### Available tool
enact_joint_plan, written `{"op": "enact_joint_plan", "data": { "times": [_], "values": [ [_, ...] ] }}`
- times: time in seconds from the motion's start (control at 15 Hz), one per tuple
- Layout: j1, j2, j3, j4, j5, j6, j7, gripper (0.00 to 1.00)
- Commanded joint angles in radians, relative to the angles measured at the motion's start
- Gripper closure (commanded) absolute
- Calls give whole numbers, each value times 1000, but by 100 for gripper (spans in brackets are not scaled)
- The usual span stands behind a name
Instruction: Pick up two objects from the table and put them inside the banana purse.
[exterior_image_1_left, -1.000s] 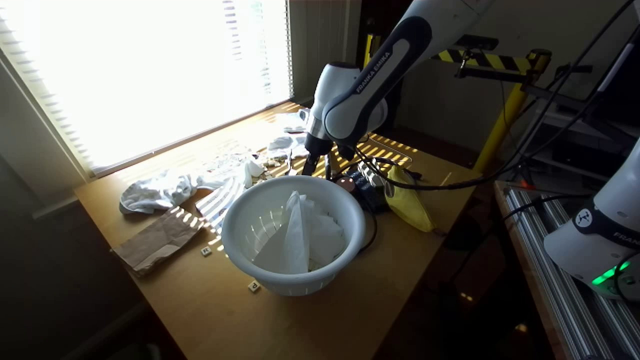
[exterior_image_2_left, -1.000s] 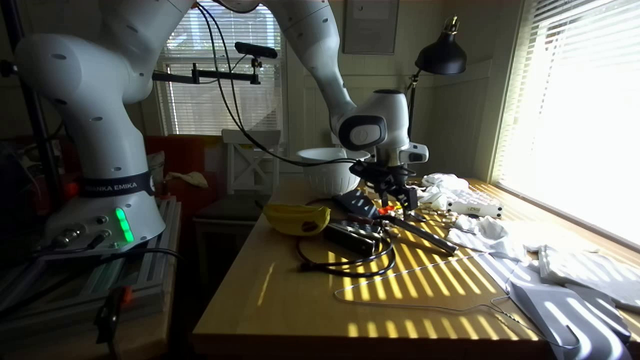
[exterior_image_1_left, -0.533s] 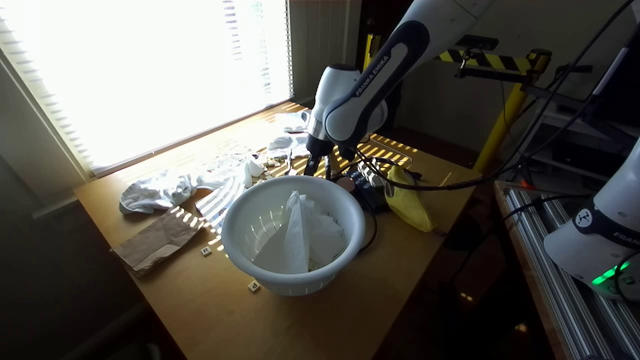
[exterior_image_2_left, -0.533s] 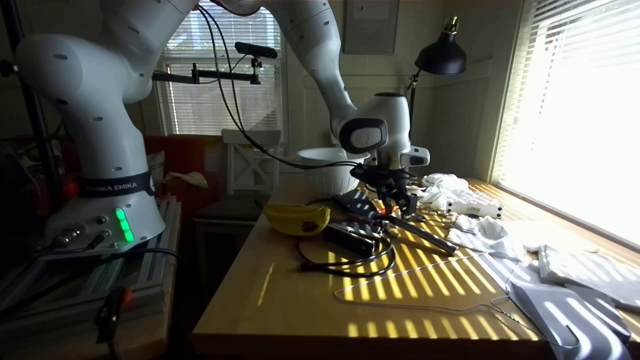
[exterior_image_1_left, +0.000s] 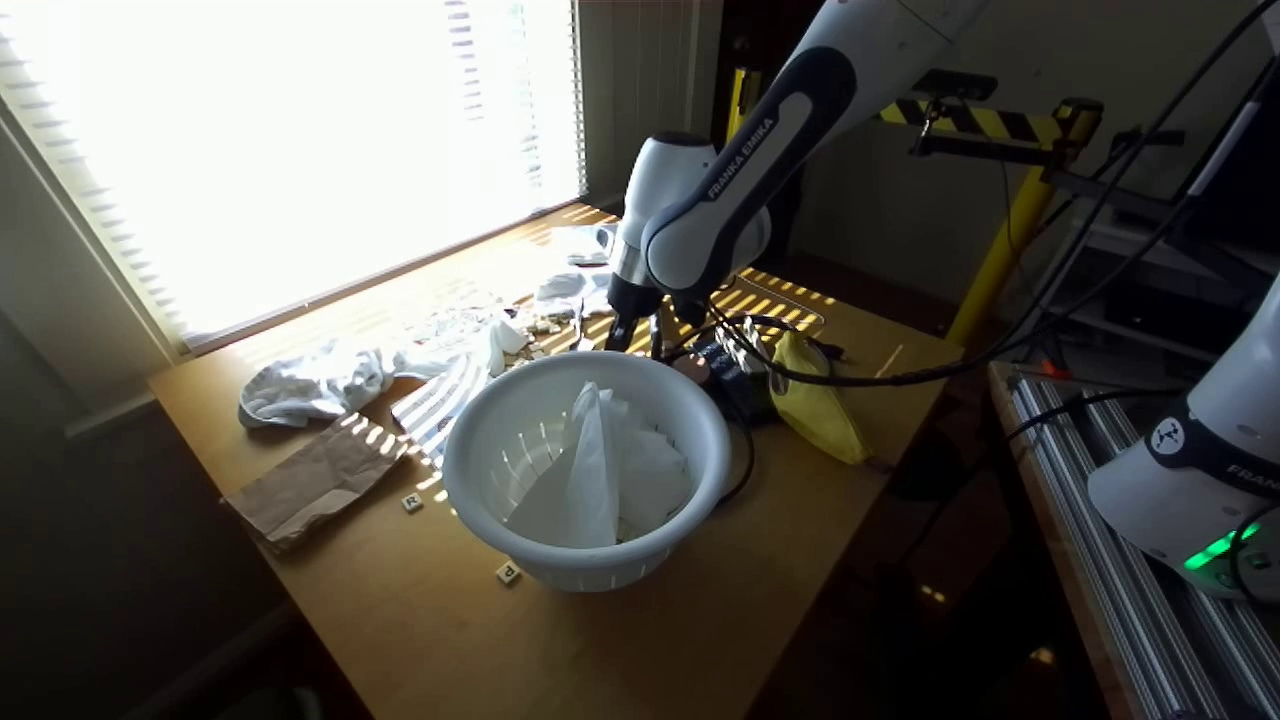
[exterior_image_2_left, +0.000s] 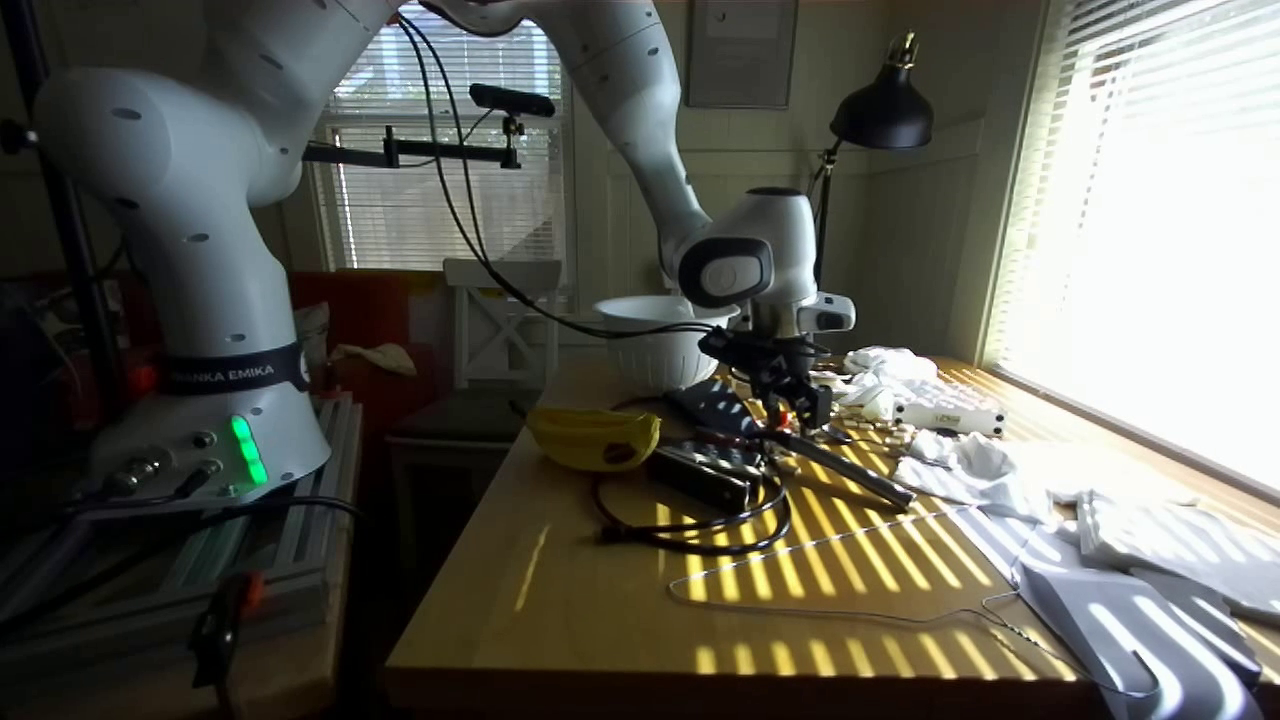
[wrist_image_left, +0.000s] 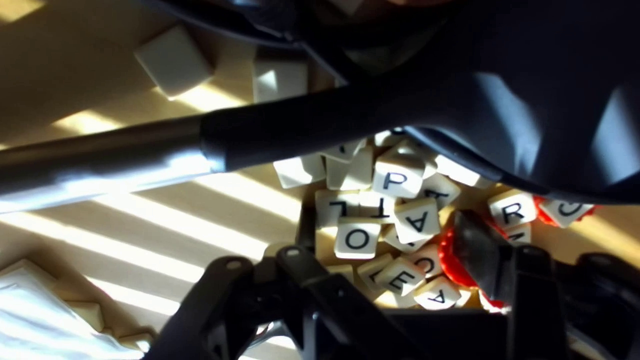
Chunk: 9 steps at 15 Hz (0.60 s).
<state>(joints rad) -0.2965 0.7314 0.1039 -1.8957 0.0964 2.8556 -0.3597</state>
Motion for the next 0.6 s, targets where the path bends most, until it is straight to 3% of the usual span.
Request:
{"op": "enact_joint_plan", "data": {
  "times": [0.0,0.07,0.4,0.53],
  "values": [
    [46,37,-39,38,-44,-21,44,47],
    [52,38,-46,43,-47,-23,47,61],
    [76,40,-83,58,-60,-41,76,95],
    [86,39,-95,65,-60,-54,92,94]
  ]
}}
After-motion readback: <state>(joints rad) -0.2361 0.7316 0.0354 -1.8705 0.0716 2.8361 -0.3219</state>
